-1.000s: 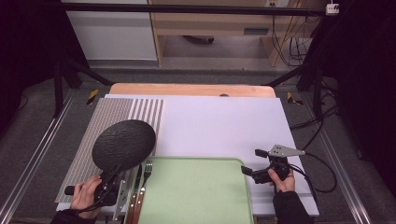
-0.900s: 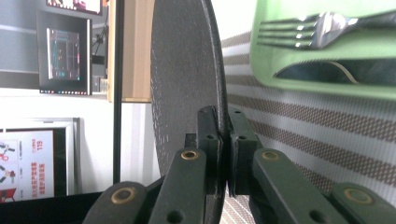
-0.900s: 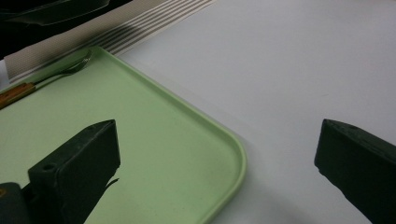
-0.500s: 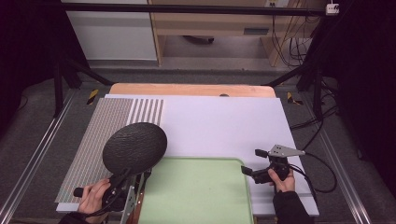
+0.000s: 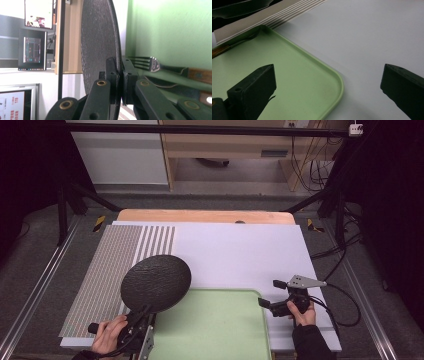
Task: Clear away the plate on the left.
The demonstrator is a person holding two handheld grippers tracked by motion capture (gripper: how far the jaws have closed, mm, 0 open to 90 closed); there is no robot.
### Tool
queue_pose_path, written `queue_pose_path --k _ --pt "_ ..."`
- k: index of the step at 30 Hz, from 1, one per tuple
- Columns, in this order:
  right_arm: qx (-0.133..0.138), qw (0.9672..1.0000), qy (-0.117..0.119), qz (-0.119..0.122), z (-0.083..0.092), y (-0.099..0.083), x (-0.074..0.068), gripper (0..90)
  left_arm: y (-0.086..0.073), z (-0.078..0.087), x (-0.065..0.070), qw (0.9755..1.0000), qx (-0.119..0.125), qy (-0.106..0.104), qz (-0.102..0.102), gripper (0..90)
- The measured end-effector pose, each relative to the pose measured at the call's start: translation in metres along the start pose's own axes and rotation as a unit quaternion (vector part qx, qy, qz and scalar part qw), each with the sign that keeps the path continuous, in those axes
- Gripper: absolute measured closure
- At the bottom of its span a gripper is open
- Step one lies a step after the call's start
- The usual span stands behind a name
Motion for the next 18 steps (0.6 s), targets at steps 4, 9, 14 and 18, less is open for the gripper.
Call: queue_pose_path --k 4,9,14,18 --pt "-0.001 1.0 -0.001 0.001 0.0 0.0 0.0 0.7 0.009 0.002 0.001 0.9999 0.012 -0.004 -0.001 85.5" --pt "-0.002 1.0 -0.001 0.0 -0.001 -0.001 0.0 0.7 0.021 0.004 0.001 0.9996 0.027 -0.006 -0.01 85.5" --pt "-0.001 1.0 -0.001 0.001 -0.001 0.0 0.0 0.7 0.031 0.005 0.002 0.999 0.041 -0.012 -0.013 85.5" --pt "-0.001 1.0 -0.002 0.001 0.0 0.0 0.0 0.7 0.038 0.005 0.004 0.9985 0.051 -0.019 -0.012 85.5"
Point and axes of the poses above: each handheld gripper's, and its own axes: z roughly backward along the jaws, y roughly out of its top, x roughly to its right, the point moved 8 cm from there along -z, roughly forward along the jaws, and after that the axes turned 8 degrees about -z, right-handed, at the moved point
